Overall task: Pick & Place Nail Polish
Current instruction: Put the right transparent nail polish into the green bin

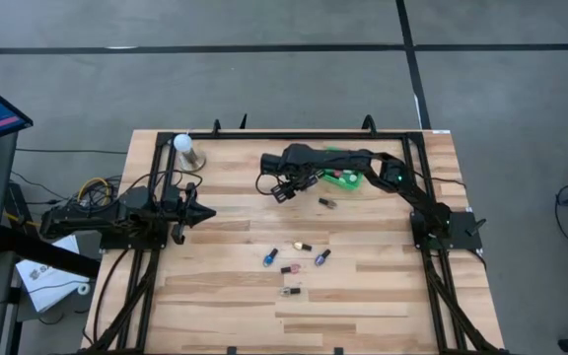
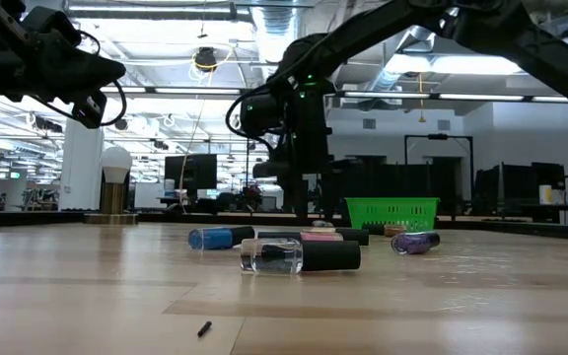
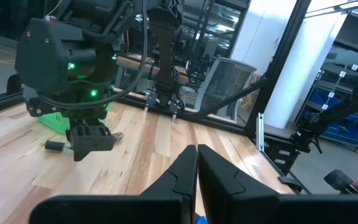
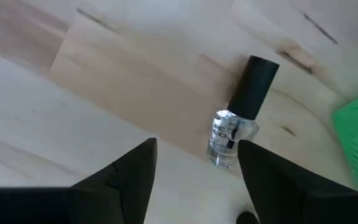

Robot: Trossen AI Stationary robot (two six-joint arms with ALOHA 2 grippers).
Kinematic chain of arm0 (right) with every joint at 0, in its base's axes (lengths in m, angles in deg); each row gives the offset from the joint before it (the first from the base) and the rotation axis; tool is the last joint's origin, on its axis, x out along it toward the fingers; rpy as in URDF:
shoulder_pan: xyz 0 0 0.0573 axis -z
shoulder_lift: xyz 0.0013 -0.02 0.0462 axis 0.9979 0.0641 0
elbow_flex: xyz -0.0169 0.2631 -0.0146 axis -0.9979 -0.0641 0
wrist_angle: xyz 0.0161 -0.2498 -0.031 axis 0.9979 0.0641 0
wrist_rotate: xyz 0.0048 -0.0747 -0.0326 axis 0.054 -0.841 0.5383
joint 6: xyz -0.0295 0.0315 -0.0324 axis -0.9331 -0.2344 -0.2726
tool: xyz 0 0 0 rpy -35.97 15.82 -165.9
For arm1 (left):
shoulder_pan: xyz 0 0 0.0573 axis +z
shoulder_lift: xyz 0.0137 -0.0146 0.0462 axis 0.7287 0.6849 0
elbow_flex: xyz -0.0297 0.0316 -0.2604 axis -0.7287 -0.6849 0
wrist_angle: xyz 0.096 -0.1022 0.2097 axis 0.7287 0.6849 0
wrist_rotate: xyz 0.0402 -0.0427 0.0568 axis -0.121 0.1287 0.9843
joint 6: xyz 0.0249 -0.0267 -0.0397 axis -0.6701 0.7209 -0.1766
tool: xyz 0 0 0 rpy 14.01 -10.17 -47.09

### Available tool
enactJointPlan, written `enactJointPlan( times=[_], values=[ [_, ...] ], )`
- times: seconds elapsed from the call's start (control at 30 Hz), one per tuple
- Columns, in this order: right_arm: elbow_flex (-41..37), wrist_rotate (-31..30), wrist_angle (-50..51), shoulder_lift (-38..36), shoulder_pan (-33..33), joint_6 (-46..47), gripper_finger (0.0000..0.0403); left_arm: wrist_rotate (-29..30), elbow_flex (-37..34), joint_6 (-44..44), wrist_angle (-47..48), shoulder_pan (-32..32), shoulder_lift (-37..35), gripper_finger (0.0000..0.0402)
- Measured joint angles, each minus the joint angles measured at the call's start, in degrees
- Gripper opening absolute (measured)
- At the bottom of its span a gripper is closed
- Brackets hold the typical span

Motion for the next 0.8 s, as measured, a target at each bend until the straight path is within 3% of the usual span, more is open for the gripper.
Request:
enactJointPlan(
  times=[0.4,0.8],
  values=[
    [5.37,-1.55,3.4,0.07,-0.5,-1.92,0.0218,0.0,0.0,0.0,-0.02,-0.01,0.0,0.0008],
    [2.5,-2.57,1.59,0.07,1.63,-2.37,0.0218,0.0,0.0,0.0,-0.03,-0.01,0.0,0.0008]
  ],
)
